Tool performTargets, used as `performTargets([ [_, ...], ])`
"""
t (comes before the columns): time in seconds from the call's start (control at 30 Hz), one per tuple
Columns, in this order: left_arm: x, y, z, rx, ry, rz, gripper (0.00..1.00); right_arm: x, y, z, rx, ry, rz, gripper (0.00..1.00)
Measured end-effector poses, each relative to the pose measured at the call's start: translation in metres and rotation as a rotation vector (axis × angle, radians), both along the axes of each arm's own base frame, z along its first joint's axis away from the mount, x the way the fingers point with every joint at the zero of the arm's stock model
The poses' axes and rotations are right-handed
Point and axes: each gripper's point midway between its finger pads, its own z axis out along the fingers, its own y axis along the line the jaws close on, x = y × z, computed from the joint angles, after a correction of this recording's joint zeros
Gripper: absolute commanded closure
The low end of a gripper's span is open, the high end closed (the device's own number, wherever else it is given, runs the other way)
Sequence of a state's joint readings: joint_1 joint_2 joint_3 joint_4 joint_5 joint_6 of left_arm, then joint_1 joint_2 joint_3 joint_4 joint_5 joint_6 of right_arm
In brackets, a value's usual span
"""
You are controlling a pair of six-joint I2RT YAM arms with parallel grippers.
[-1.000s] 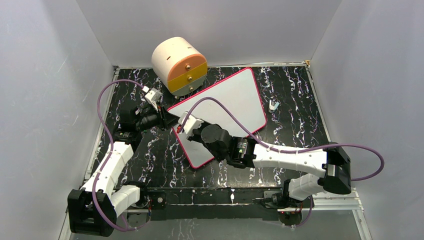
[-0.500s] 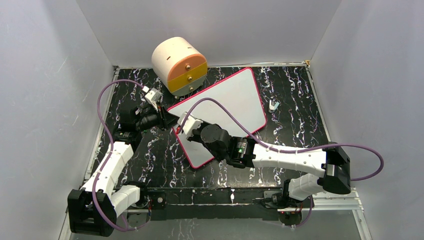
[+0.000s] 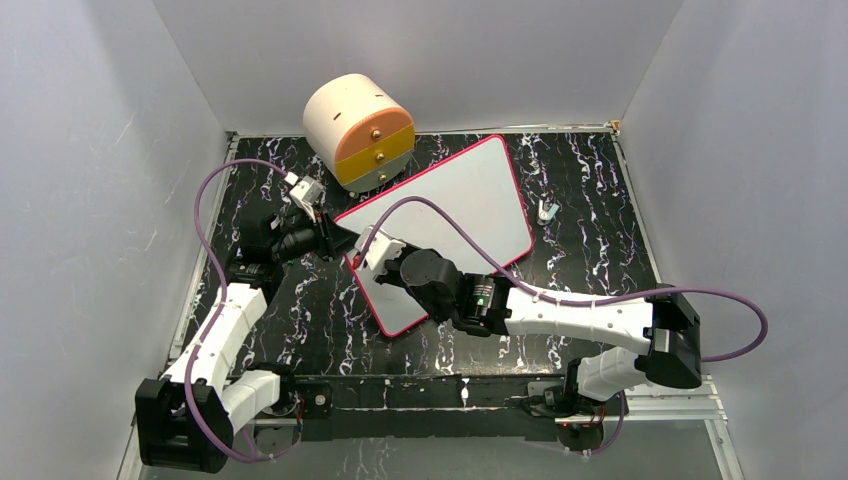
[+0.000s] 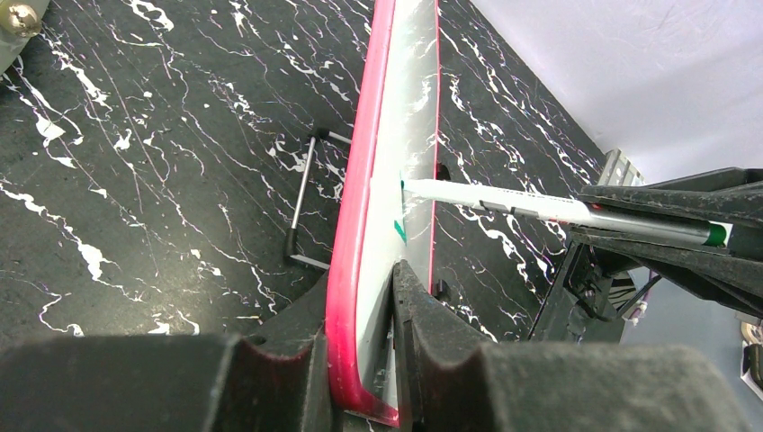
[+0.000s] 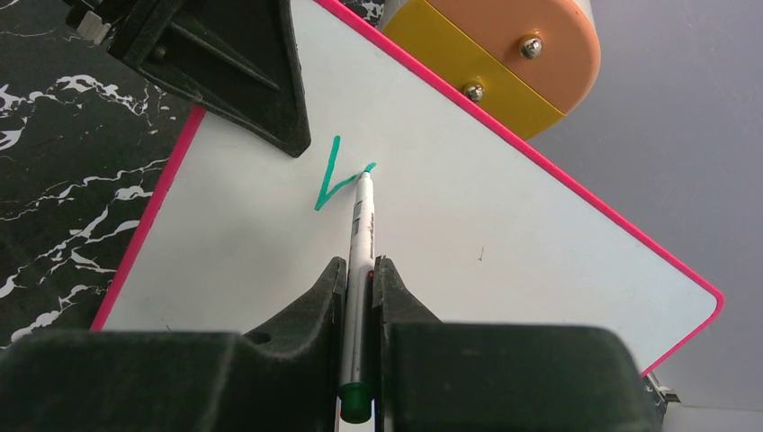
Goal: Write a sentence on the whiteboard
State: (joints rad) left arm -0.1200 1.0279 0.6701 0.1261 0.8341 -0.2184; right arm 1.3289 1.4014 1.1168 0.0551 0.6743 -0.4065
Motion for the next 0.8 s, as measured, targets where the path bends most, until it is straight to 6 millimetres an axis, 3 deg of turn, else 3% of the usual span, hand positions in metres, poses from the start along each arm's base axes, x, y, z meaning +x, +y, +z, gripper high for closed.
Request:
performTargets([
  [0.8,0.0002,0.0002,-0.0003,0.000,0.001,0.002,1.00,-0.0017,-0.0033,-0.0056,-0.012,0.027,-0.008,1.00],
])
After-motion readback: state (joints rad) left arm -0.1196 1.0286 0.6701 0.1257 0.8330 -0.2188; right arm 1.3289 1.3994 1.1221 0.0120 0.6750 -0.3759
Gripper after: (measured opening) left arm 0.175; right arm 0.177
